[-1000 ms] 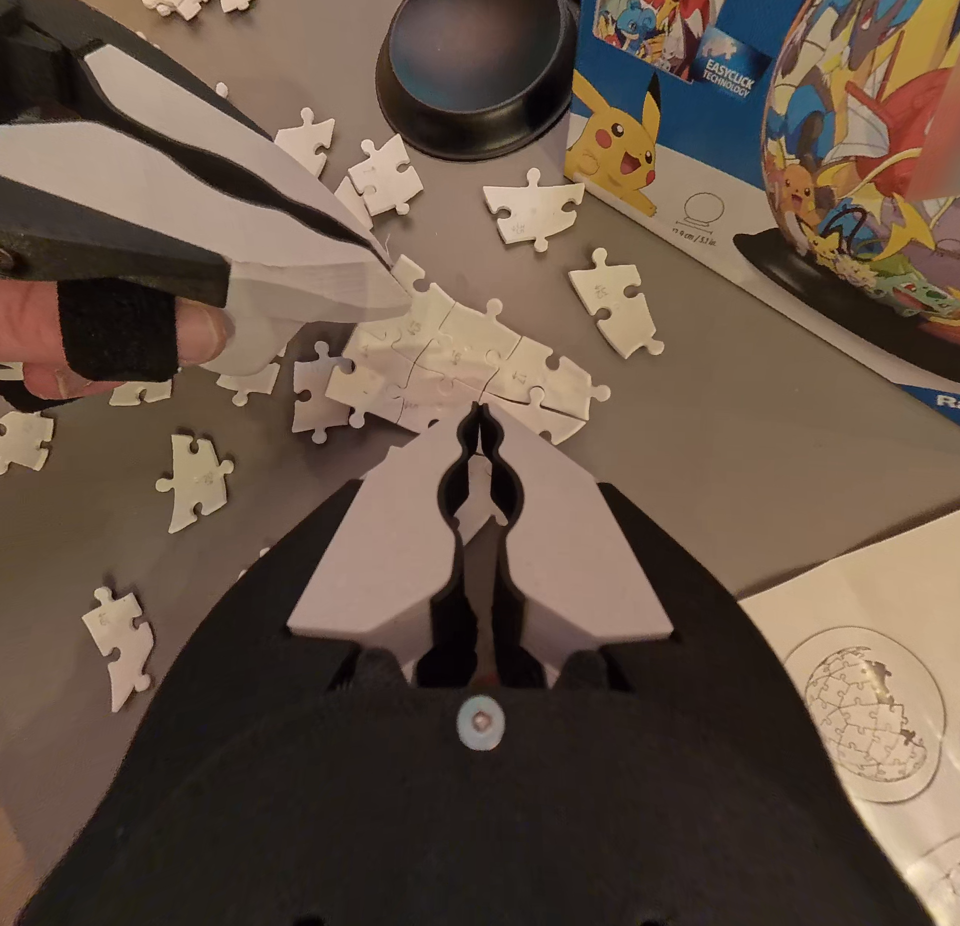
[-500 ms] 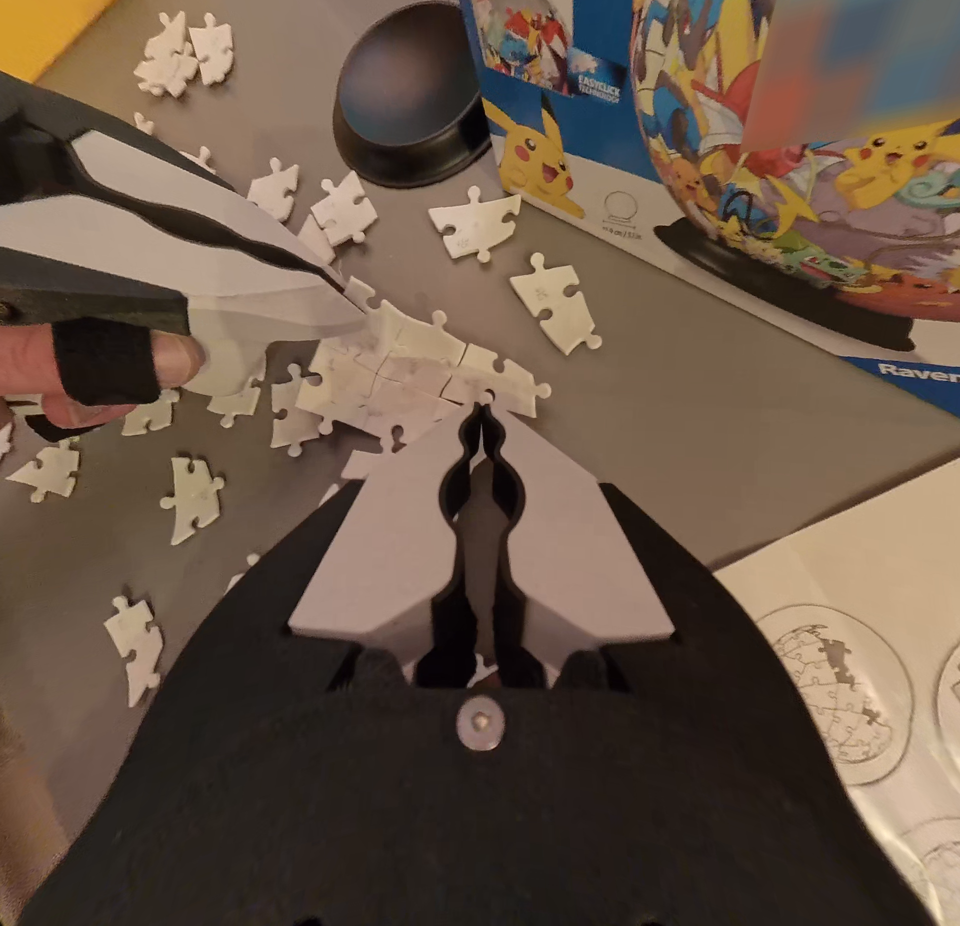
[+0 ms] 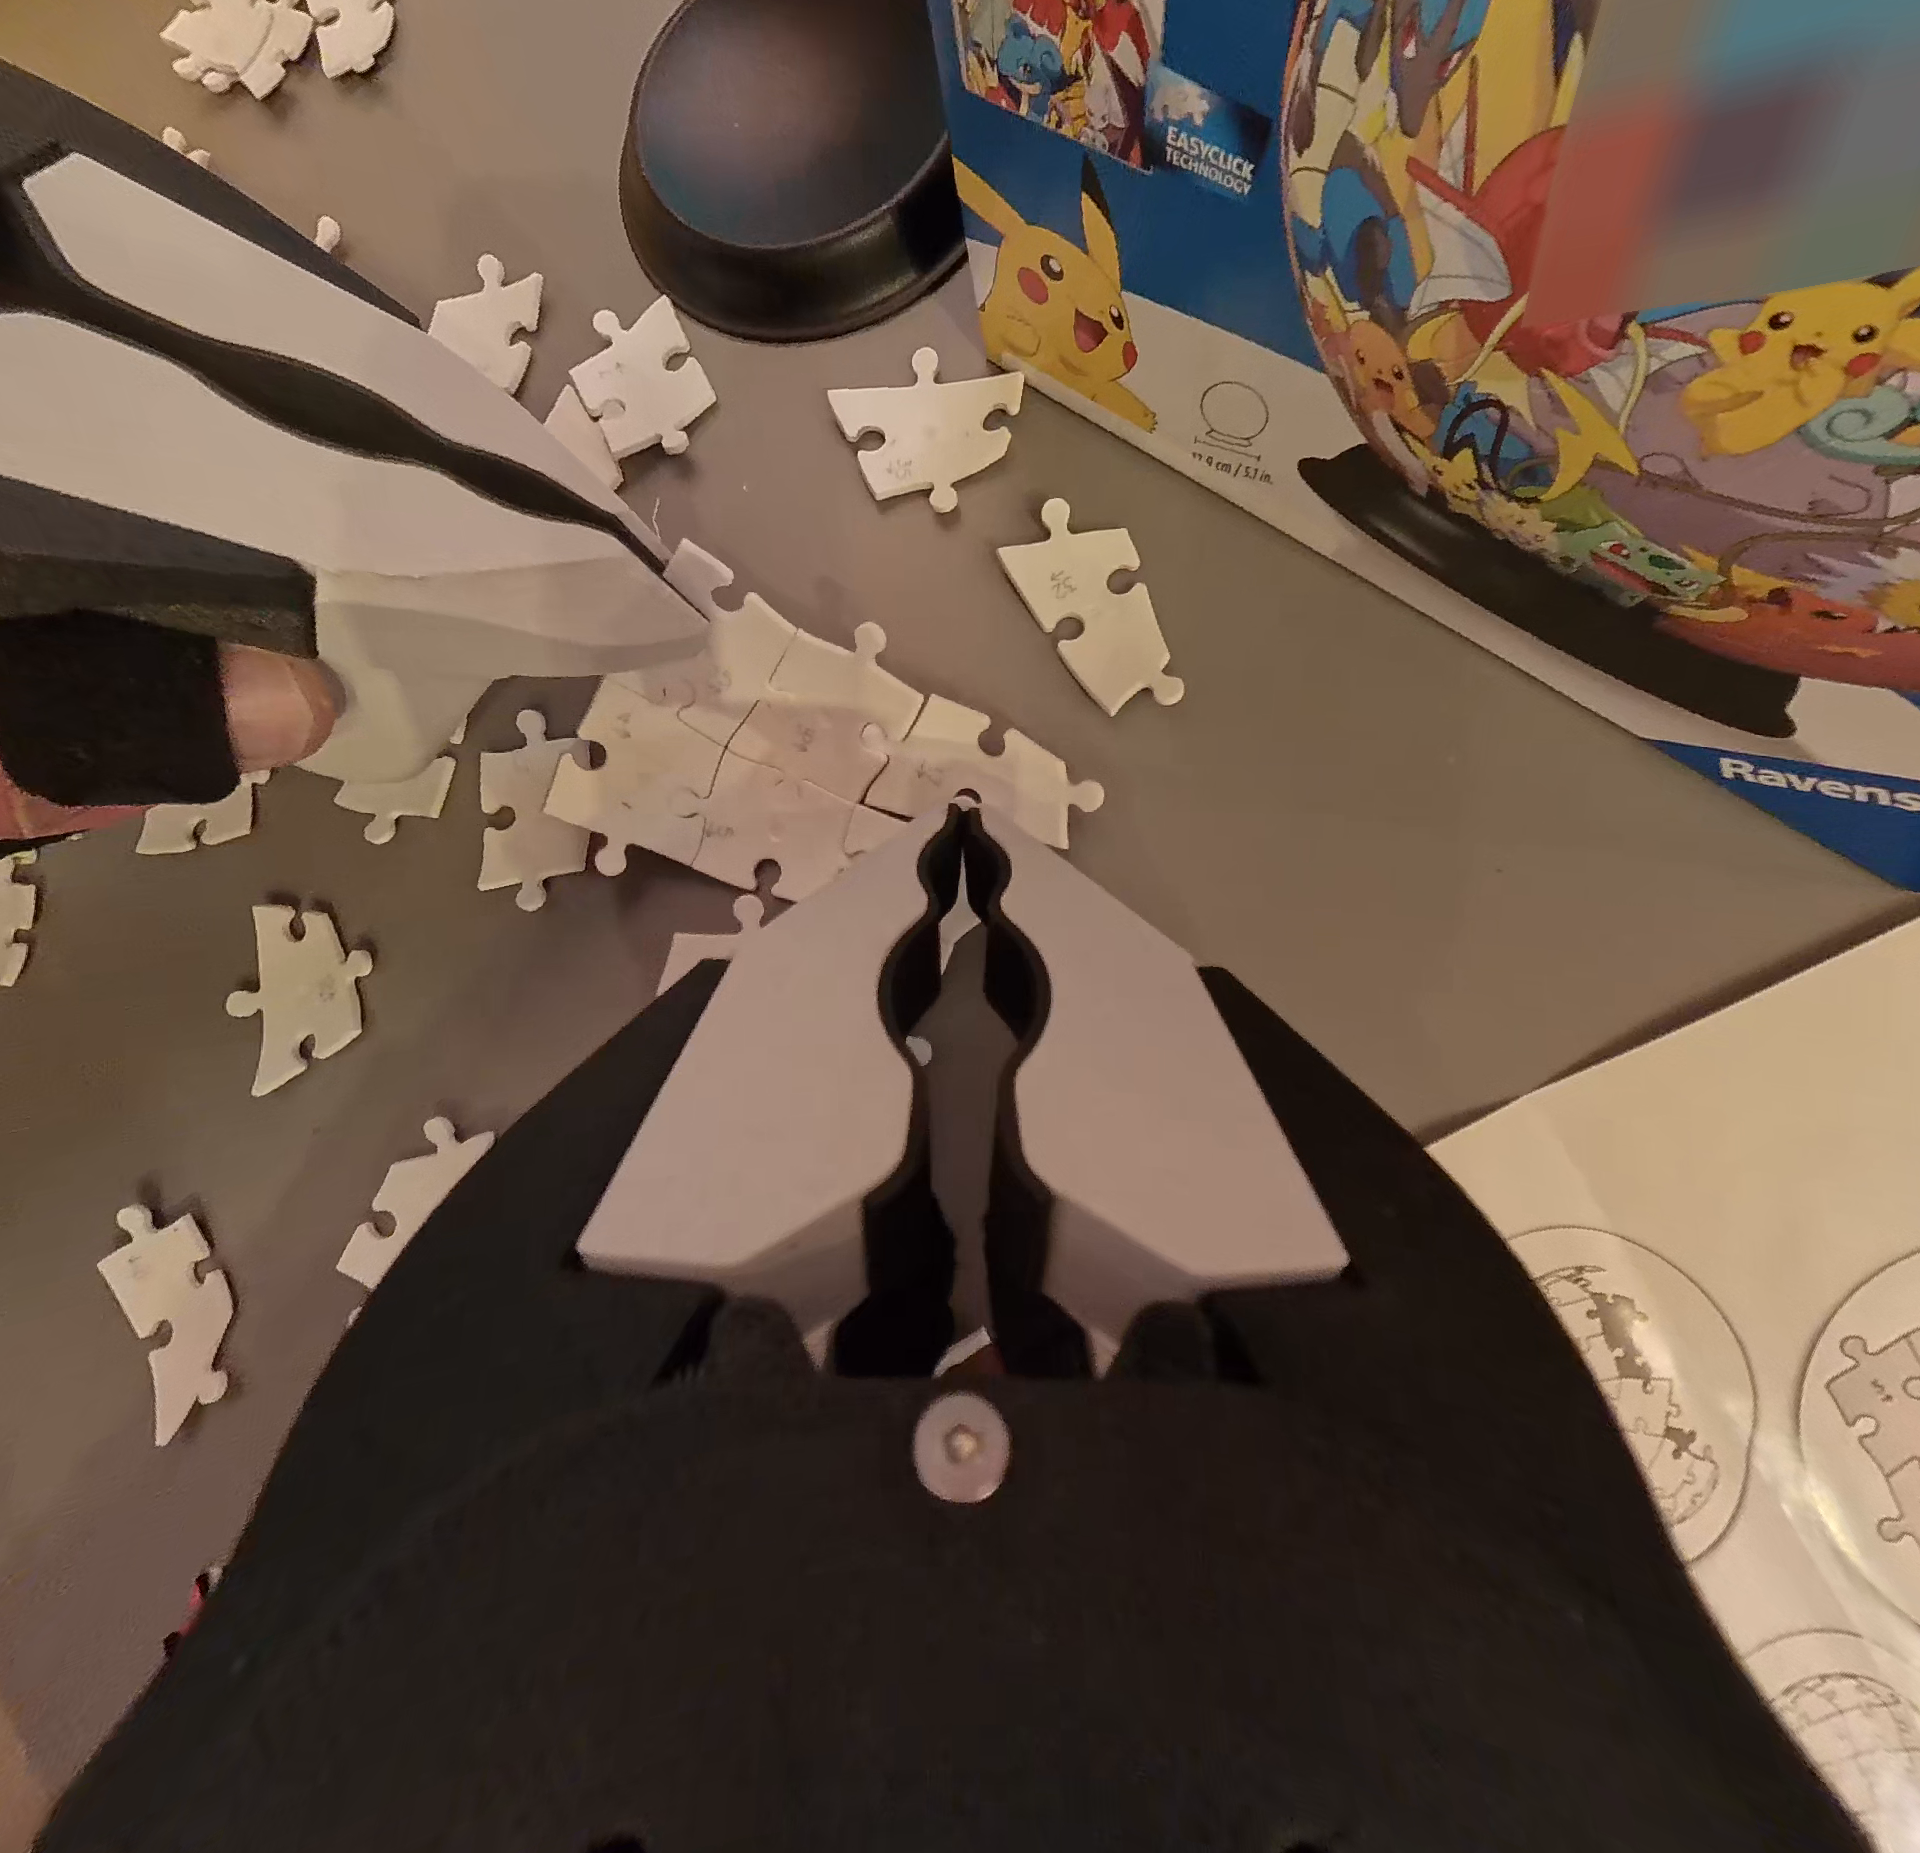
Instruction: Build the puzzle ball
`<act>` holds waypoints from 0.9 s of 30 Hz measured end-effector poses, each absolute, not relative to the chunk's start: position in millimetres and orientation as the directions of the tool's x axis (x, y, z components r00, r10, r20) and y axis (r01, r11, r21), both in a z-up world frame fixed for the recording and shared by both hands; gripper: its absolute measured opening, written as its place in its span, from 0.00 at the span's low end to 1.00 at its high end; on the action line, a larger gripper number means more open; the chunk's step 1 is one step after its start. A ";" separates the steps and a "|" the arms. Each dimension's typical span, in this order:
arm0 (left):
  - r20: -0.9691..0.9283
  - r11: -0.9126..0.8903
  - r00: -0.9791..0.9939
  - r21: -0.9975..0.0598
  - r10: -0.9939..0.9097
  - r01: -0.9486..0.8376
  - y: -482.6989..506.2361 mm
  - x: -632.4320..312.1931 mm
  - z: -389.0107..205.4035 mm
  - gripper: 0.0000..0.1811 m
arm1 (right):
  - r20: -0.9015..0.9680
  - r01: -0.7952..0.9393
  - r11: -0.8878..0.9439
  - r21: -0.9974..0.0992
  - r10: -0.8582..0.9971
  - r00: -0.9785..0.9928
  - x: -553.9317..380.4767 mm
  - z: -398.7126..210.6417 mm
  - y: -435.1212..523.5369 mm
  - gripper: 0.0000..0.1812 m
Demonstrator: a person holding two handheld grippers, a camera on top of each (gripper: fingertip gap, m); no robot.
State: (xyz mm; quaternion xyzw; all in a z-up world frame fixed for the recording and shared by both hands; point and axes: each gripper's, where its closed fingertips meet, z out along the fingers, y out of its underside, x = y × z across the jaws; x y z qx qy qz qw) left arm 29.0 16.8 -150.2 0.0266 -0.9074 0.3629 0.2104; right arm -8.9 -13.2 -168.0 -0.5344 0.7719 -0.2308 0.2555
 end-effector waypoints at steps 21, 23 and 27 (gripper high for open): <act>0.203 0.770 -0.920 -0.621 0.335 0.144 12.9 29.4 -139.2 0.08 | -0.121 -0.707 0.302 -0.639 -0.948 -0.295 -7.1 -168.8 -14.6 0.00; 0.118 0.743 -0.905 -0.619 0.408 0.254 7.1 24.1 -134.8 0.09 | -0.118 -0.707 0.299 -0.641 -0.949 -0.294 -7.0 -168.8 -14.5 0.00; -0.050 0.664 -0.808 -0.542 0.587 0.516 -2.4 9.4 -132.9 0.06 | -0.115 -0.707 0.297 -0.642 -0.949 -0.293 -6.9 -168.6 -14.3 0.00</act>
